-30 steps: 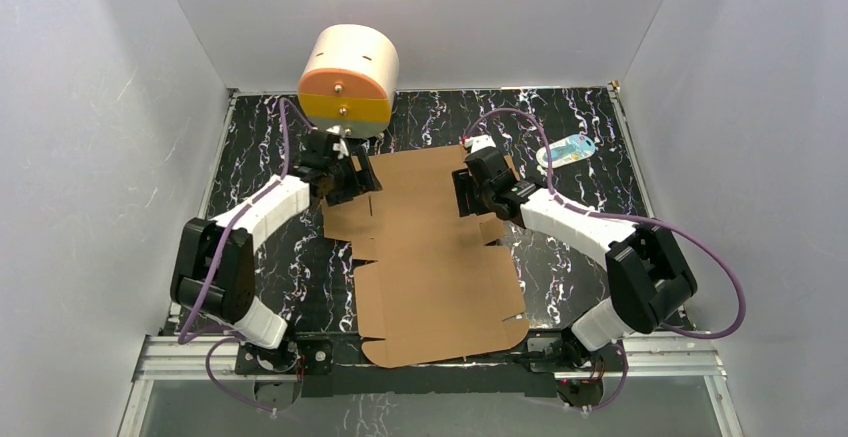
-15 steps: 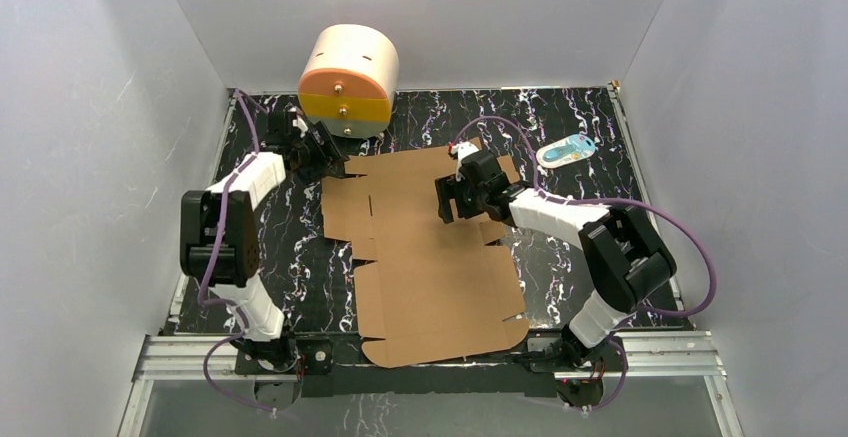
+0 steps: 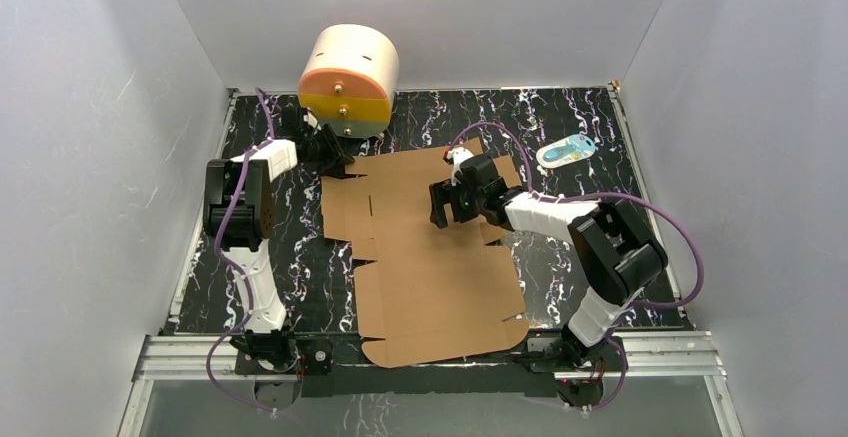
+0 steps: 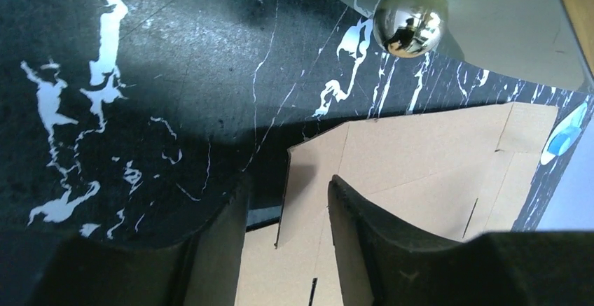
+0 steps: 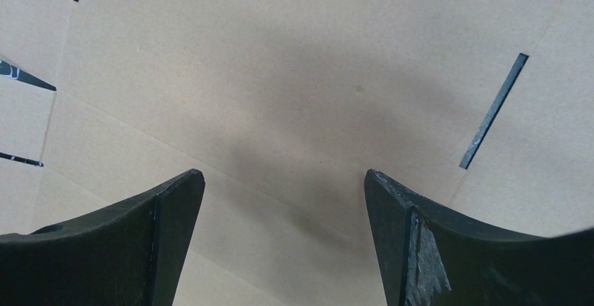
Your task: Fold the paper box
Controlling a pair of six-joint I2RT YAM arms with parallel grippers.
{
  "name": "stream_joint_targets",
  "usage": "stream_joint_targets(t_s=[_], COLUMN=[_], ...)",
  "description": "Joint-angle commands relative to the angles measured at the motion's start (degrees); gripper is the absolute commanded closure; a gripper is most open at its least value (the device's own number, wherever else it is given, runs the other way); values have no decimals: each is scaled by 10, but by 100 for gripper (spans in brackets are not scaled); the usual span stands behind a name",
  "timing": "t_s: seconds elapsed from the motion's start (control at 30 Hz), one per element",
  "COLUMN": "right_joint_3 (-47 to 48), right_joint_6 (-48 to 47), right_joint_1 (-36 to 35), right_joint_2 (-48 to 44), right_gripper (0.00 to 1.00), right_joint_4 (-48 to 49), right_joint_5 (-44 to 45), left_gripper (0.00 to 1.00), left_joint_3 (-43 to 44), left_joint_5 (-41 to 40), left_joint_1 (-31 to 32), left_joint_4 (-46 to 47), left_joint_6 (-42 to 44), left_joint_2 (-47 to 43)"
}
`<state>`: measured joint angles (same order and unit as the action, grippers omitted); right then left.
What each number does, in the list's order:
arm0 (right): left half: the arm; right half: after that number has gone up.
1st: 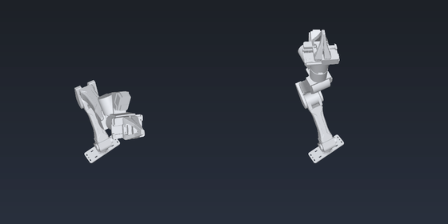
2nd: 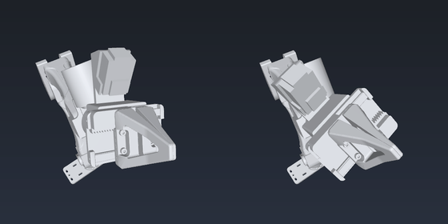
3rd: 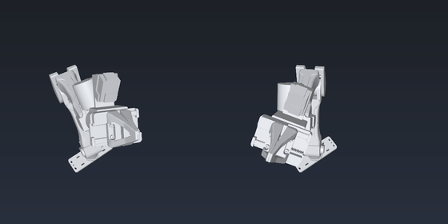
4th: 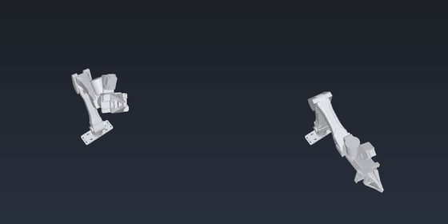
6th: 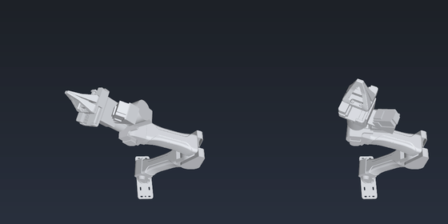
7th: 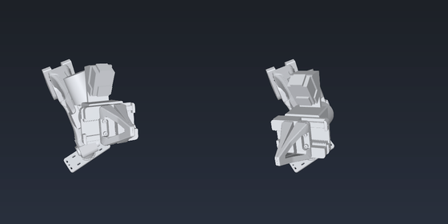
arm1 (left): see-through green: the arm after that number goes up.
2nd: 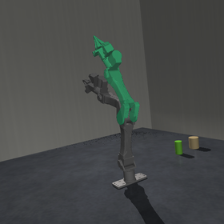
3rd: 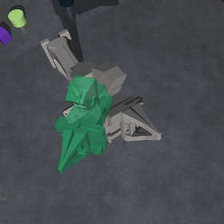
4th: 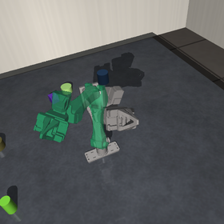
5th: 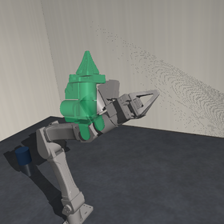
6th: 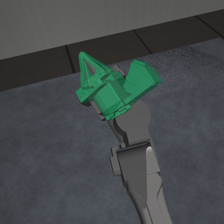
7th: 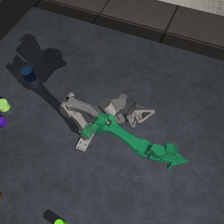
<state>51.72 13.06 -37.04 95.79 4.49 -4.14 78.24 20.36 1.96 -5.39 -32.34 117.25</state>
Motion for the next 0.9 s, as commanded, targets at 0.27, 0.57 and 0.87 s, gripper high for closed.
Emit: stream_joint_targets(t_s=[0.27,0.57,0.87], right_joint_3=[17,87,247], right_joint_6=[-12,-52,-204], right_joint_1=[-1,0,9], right_joint_2=[10,-4,19], right_gripper=[6,5,4], right_joint_4=[23,-63,-228], right_joint_5=[-8,21,57], left_gripper=[86,100,100], left_joint_3=[4,-38,-91], left_joint_5=[112,120,80], left_joint_1=[0,15,50], left_joint_4=[59,106,142], left_joint_6=[9,37,64], left_joint_2=[3,-51,-128])
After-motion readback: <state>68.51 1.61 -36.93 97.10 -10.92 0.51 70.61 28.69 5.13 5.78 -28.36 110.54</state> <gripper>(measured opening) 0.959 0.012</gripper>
